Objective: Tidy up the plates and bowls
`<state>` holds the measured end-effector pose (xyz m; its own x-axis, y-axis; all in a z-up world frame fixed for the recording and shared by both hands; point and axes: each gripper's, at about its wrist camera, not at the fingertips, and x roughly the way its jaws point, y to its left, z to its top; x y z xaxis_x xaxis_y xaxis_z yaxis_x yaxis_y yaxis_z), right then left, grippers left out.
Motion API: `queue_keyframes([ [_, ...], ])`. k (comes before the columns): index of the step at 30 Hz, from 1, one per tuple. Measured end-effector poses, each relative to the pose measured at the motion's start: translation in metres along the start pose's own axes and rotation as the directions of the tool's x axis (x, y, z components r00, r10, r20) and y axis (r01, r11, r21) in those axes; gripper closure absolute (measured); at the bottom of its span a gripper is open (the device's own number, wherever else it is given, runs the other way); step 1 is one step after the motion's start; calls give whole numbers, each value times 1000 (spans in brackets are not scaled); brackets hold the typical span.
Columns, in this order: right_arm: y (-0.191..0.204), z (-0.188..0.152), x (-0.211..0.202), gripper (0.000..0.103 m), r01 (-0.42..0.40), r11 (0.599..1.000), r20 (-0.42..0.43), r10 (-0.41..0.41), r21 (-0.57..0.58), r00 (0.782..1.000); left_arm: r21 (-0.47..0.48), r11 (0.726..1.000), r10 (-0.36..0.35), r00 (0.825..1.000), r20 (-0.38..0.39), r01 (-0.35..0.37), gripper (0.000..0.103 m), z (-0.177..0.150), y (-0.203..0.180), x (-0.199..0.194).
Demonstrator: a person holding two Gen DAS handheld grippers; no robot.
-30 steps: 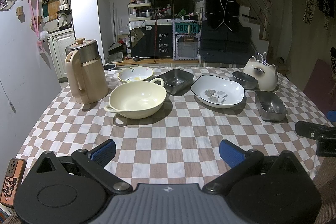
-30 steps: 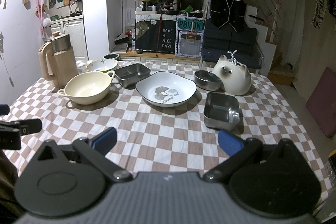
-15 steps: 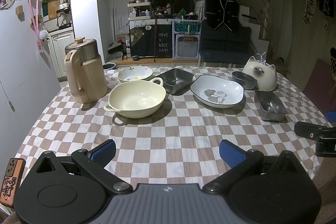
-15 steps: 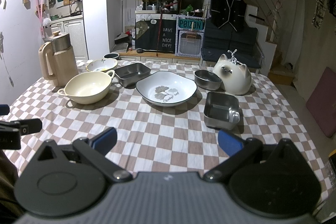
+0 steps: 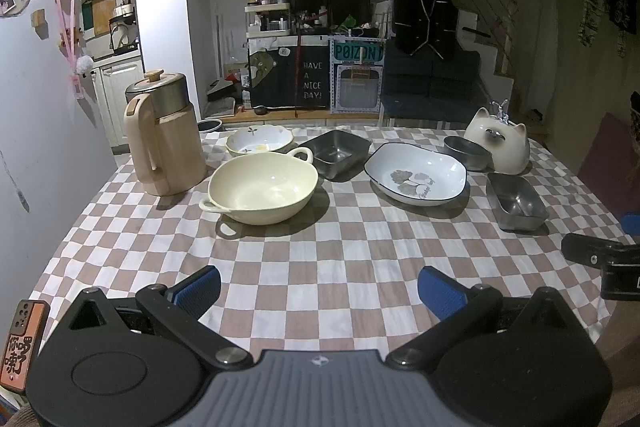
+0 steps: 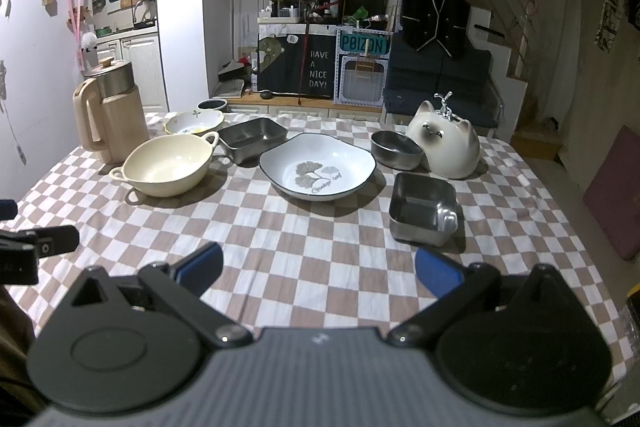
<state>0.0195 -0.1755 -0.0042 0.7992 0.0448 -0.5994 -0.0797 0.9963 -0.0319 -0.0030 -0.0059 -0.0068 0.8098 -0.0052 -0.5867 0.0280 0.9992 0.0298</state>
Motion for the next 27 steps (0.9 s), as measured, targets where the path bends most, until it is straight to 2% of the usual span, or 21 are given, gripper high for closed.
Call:
queue_keyframes([
  [8, -1, 1, 8, 0, -13, 1000, -13, 14, 12, 1000, -1, 1000, -14, 999, 31, 14, 0, 13, -3, -2],
  [12, -4, 6, 13, 0, -21, 999, 7, 21, 28, 1000, 2, 997, -72, 994, 80, 72, 0, 28, -1, -1],
  [18, -11, 23, 19, 0, 16, 998, 97, -21, 57, 995, 117, 990, -95, 981, 169, 76, 0, 55, -12, 5],
  [22, -23, 42, 25, 0, 9, 995, 137, -24, 104, 990, 163, 983, -114, 977, 182, 85, 0, 78, -13, 28],
  [27, -41, 65, 43, 0, 44, 985, 190, -75, 165, 979, 238, 967, -142, 969, 203, 92, 0, 104, -25, 57],
])
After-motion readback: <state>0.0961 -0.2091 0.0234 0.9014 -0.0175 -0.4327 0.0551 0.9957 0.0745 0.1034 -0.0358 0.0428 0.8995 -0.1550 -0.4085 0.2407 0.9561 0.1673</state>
